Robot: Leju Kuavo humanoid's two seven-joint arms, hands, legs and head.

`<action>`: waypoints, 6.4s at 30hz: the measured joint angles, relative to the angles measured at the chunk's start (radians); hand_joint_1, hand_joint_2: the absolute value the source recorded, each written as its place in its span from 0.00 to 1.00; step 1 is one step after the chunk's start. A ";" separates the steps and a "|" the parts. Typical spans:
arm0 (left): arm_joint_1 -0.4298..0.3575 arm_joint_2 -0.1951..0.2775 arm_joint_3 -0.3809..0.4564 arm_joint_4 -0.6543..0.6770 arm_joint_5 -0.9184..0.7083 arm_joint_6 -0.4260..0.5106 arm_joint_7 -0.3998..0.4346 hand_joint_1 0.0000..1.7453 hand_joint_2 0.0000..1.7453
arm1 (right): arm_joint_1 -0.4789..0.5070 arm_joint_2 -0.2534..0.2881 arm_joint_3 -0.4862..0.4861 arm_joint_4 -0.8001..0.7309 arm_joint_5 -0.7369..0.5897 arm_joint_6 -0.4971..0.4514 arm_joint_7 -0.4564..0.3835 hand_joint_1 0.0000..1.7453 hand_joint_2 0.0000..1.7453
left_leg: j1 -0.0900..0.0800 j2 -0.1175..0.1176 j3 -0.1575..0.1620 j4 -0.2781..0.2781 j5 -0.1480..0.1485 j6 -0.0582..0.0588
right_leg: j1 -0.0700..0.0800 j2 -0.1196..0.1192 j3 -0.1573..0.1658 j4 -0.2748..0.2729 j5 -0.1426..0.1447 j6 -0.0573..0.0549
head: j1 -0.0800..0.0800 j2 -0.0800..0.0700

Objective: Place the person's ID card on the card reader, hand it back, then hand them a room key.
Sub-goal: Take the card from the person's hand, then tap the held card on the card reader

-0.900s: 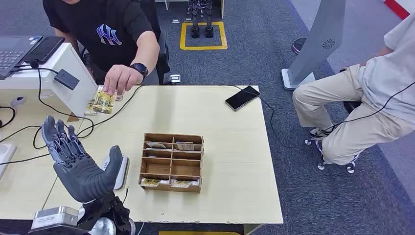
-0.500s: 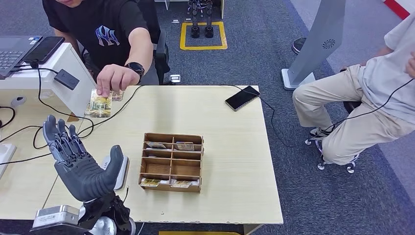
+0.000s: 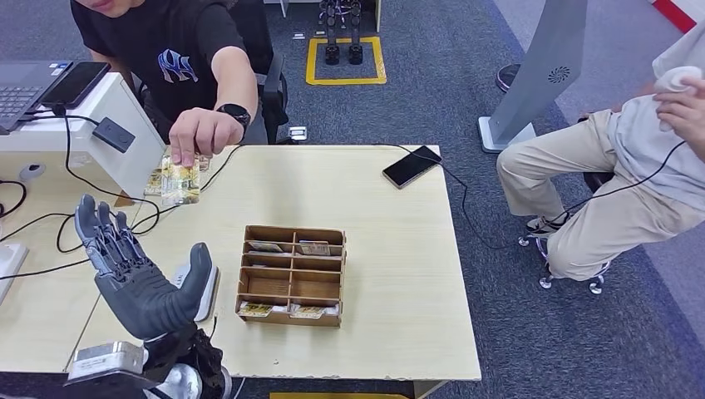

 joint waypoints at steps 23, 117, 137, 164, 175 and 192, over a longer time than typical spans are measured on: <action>-0.163 -0.109 0.415 0.175 -1.042 0.061 0.000 0.00 1.00 | -0.001 0.000 0.000 0.005 0.123 0.000 0.000 0.00 1.00 | 0.000 0.001 0.001 0.000 0.000 0.000 | 0.000 0.001 0.000 0.000 0.000 0.000 | 0.001 0.000; -0.135 -0.059 0.615 0.348 -1.312 0.060 0.366 1.00 1.00 | -0.005 0.000 0.000 0.020 0.045 0.000 0.036 0.00 1.00 | 0.001 -0.003 -0.001 0.000 0.002 -0.002 | 0.001 -0.002 -0.001 0.000 0.000 -0.001 | 0.001 0.000; -0.092 -0.100 0.644 0.434 -1.397 0.061 0.379 1.00 1.00 | -0.006 0.000 0.000 0.020 0.037 0.000 0.054 0.00 1.00 | 0.001 -0.005 -0.002 0.000 0.001 -0.002 | 0.001 -0.004 -0.001 0.000 0.000 0.000 | 0.003 0.000; -0.082 -0.117 0.826 0.421 -1.224 0.062 0.246 1.00 1.00 | -0.007 0.000 0.000 0.019 -0.006 0.000 0.043 0.00 1.00 | 0.001 -0.004 -0.001 0.000 0.002 -0.002 | 0.001 -0.002 -0.001 0.000 0.000 0.000 | 0.003 0.000; -0.082 -0.117 0.829 0.422 -1.335 0.062 0.291 1.00 1.00 | -0.009 0.000 0.000 0.020 -0.009 0.000 0.026 0.00 1.00 | 0.001 -0.004 -0.001 0.000 0.001 -0.002 | 0.001 -0.002 -0.001 0.000 0.000 0.000 | 0.003 0.000; -0.083 -0.117 0.827 0.431 -1.382 0.062 0.329 1.00 1.00 | -0.011 0.000 0.000 0.024 -0.004 0.000 0.020 0.00 1.00 | 0.001 -0.004 -0.001 0.000 0.001 -0.002 | 0.001 -0.002 -0.001 0.000 0.000 0.000 | 0.003 0.000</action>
